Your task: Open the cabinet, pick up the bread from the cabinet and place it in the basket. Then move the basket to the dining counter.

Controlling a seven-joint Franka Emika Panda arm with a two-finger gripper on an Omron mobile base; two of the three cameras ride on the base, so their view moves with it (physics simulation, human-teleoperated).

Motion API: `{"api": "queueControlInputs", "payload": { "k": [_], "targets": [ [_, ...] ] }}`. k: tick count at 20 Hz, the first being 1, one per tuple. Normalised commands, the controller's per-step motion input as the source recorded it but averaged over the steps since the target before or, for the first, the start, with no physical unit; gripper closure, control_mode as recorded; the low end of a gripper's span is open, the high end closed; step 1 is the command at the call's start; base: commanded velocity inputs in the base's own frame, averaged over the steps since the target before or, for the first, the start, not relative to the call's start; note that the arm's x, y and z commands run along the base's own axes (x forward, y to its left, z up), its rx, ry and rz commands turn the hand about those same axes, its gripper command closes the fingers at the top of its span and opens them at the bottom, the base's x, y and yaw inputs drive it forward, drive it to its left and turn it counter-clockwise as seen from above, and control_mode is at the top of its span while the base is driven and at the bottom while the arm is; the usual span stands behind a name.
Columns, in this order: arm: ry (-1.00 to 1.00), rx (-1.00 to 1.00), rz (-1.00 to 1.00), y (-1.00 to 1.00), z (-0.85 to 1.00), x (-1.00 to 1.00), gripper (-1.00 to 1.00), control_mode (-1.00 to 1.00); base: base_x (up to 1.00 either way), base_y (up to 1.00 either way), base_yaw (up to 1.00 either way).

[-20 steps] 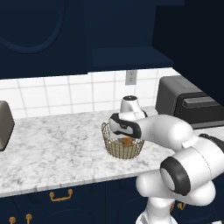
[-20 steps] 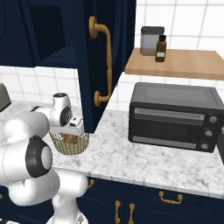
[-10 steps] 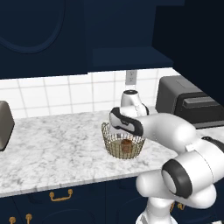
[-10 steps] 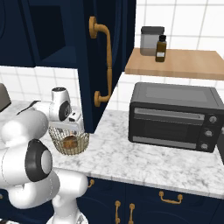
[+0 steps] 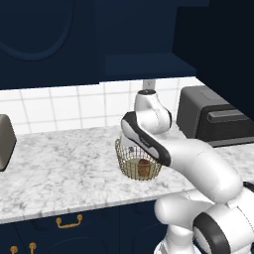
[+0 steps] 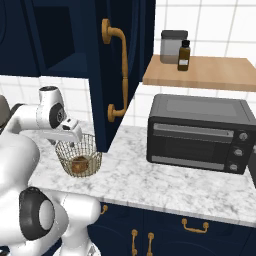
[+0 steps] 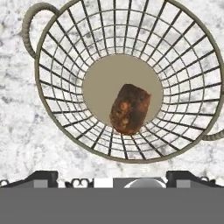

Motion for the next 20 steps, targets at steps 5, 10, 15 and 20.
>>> {"api": "queueControlInputs", "payload": {
  "k": [5,10,15,20],
  "targets": [
    [0.0,-0.12,0.13,0.51,-0.26,-0.38,-1.0,-1.0,0.0,0.0,0.0],
    [-0.04,-0.22,0.14,0.03,-0.17,0.32,-1.0,-1.0,0.0,0.0,0.0],
    [0.02,-0.11,0.14,0.0,-0.39,0.4,-1.0,-1.0,0.0,0.0,0.0],
    [0.01,-0.01,0.14,-0.03,-0.35,0.19,-1.0,-1.0,0.0,0.0,0.0]
  ]
}}
